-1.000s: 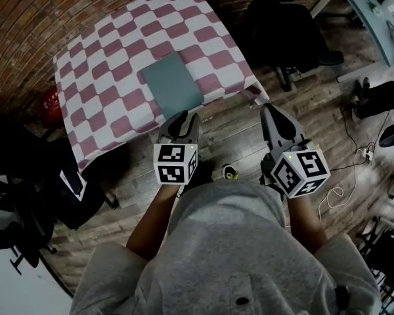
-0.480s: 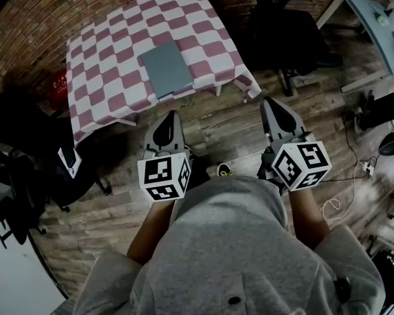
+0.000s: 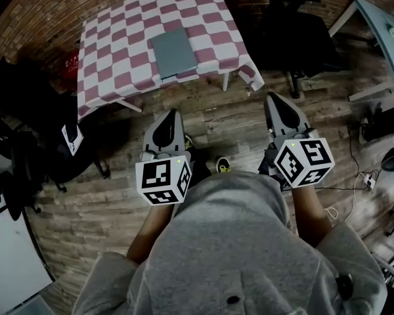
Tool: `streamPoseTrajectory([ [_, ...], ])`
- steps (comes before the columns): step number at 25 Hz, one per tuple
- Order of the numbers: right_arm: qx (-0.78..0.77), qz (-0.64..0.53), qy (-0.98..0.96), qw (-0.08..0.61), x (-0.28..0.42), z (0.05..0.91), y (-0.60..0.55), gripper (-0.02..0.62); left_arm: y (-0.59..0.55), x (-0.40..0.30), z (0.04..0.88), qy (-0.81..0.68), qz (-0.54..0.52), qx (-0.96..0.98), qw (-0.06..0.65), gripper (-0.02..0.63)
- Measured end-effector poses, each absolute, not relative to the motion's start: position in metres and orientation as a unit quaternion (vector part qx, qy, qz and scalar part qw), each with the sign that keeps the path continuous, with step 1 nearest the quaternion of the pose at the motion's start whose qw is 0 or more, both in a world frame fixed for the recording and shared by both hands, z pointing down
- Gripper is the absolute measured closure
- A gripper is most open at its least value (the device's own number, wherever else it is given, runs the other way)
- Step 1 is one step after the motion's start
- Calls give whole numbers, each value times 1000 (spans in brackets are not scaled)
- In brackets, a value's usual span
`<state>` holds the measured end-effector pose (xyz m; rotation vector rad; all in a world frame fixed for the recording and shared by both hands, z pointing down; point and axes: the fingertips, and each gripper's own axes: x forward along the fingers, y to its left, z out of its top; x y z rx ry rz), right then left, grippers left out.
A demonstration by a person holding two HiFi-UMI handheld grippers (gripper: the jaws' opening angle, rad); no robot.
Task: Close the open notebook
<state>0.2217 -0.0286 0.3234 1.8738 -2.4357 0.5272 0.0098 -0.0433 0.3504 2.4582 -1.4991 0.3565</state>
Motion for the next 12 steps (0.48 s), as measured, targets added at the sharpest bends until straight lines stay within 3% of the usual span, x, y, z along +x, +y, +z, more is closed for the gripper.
streamPoseTrajectory([
  [12,576,160,-801,7,222,320,-28,569,-33,7,340,-543,114,826,103,595],
])
